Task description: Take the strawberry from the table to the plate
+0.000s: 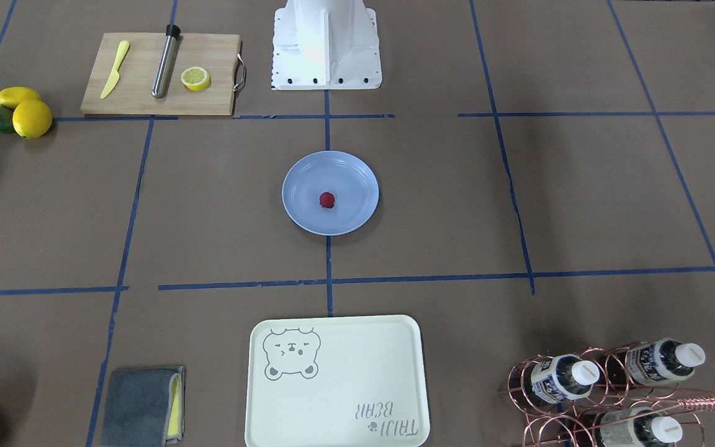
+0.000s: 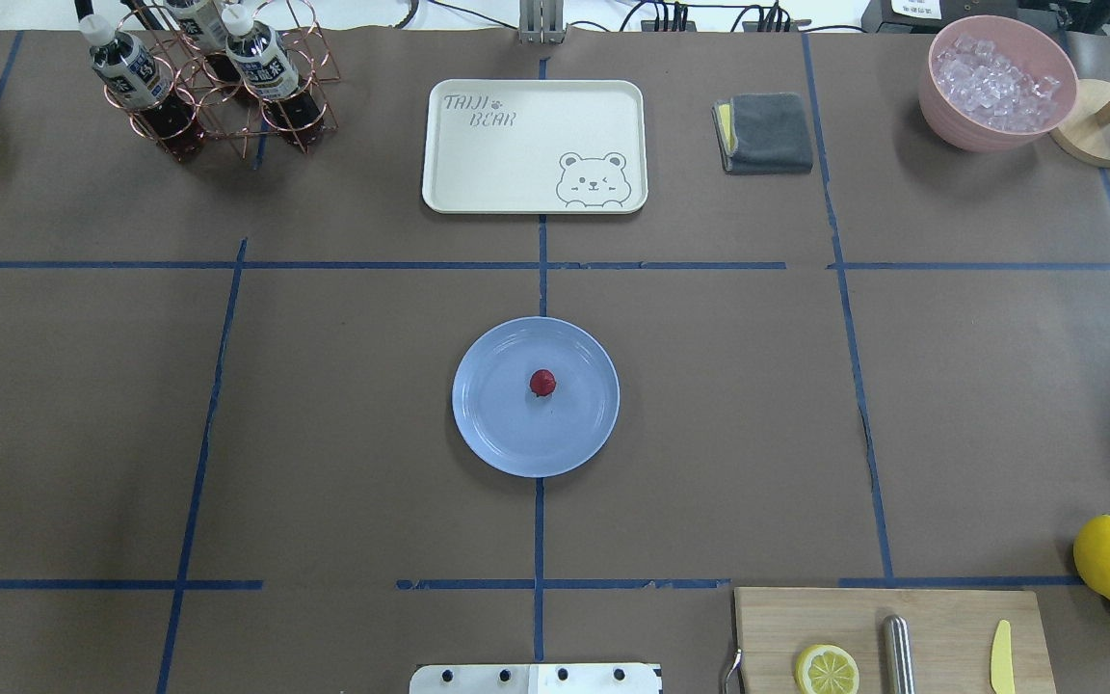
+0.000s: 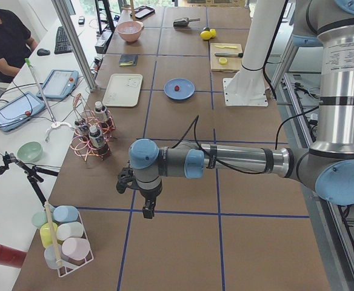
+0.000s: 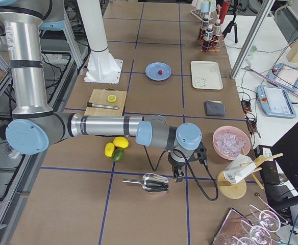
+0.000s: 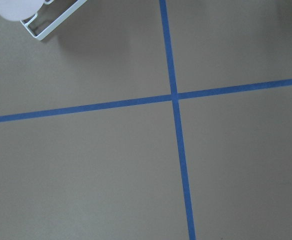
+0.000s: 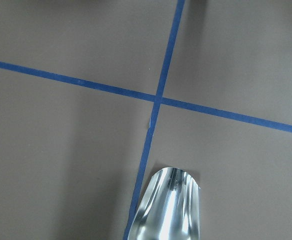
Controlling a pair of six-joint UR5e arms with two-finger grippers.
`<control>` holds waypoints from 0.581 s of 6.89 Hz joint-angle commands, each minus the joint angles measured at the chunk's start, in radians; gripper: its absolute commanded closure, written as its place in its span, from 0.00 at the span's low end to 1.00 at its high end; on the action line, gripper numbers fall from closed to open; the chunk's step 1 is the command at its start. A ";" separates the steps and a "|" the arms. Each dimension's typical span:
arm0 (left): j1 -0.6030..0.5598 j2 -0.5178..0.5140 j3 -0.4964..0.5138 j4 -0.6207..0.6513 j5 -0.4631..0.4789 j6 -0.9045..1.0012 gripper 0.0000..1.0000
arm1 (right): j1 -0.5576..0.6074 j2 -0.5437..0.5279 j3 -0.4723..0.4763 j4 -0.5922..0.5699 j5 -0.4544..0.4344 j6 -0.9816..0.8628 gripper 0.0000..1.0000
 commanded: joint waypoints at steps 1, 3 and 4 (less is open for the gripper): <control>0.001 0.005 0.003 -0.002 0.000 -0.001 0.00 | 0.005 -0.015 -0.028 0.037 0.000 0.056 0.00; 0.001 0.005 0.003 -0.003 0.000 -0.006 0.00 | 0.003 -0.041 -0.002 0.090 0.005 0.197 0.00; 0.001 0.005 0.001 -0.003 0.000 -0.007 0.00 | 0.003 -0.092 -0.001 0.200 0.006 0.241 0.00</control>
